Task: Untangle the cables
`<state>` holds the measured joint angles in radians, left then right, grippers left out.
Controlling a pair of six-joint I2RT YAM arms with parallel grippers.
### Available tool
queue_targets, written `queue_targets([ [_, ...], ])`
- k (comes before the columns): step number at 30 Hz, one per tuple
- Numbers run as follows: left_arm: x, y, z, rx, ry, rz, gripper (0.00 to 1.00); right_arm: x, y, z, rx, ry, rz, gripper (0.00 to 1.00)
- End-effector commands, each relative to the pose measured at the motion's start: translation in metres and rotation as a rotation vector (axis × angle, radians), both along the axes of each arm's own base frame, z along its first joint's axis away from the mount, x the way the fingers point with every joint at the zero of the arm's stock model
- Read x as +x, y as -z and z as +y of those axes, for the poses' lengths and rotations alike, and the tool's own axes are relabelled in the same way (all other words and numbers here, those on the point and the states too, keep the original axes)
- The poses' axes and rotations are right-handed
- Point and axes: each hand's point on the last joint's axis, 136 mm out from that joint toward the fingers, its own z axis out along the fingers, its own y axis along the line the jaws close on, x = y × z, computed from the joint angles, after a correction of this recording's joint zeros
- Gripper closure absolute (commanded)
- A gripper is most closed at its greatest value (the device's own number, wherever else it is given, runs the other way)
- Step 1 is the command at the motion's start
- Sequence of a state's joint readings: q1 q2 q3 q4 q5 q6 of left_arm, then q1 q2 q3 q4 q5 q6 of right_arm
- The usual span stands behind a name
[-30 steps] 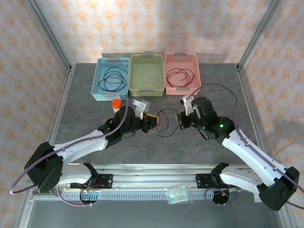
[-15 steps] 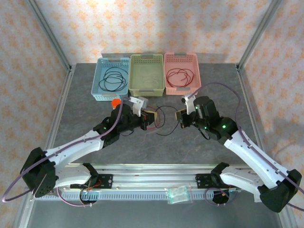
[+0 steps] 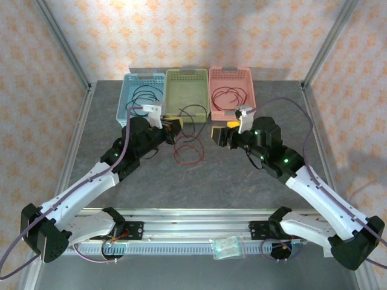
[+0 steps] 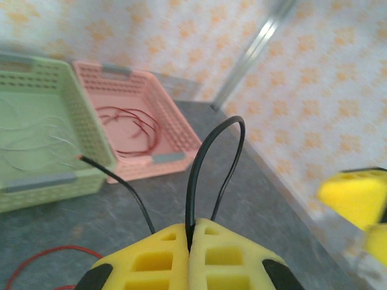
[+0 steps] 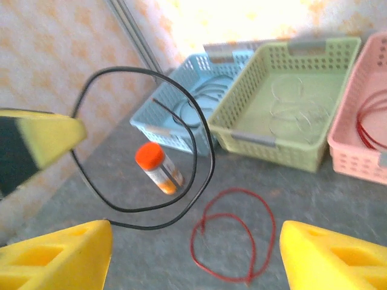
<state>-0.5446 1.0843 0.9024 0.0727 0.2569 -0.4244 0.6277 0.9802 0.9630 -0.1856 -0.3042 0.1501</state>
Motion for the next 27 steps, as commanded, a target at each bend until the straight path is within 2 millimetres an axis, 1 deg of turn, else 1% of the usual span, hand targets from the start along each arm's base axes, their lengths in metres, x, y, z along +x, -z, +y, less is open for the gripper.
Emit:
queue_targets([
  [1,0.018,-0.013,0.023,-0.009,-0.073,-0.018,1.00,0.012,-0.028,0.011,0.118,0.007,-0.059,0.27],
  [5,0.040,-0.020,0.054,-0.007,-0.162,-0.025,1.00,0.031,-0.022,0.012,0.127,0.084,-0.030,0.25],
  [7,0.054,-0.021,0.072,0.003,-0.215,-0.020,1.00,0.038,-0.014,0.015,0.118,0.110,-0.011,0.24],
  [11,0.076,-0.021,0.100,0.007,-0.288,-0.018,1.00,0.046,0.003,0.027,0.064,0.160,0.012,0.23],
  [12,0.082,-0.020,0.107,0.002,-0.305,-0.015,1.00,0.050,0.012,0.033,0.039,0.167,0.028,0.23],
  [15,0.098,-0.019,0.124,-0.019,-0.338,-0.016,1.00,0.051,0.027,0.053,-0.004,0.153,0.053,0.23],
  [19,0.124,-0.009,0.150,-0.015,-0.400,0.015,1.00,0.049,0.035,0.081,-0.023,0.128,0.059,0.22],
  [21,0.138,-0.004,0.162,-0.022,-0.429,0.032,1.00,0.048,0.036,0.096,-0.005,0.102,0.056,0.21],
  [24,0.157,0.005,0.176,-0.048,-0.452,0.056,1.00,0.048,0.031,0.115,0.047,0.078,0.036,0.18],
  [27,0.178,0.020,0.183,-0.061,-0.453,0.096,1.00,0.049,0.023,0.128,0.096,0.056,-0.001,0.10],
])
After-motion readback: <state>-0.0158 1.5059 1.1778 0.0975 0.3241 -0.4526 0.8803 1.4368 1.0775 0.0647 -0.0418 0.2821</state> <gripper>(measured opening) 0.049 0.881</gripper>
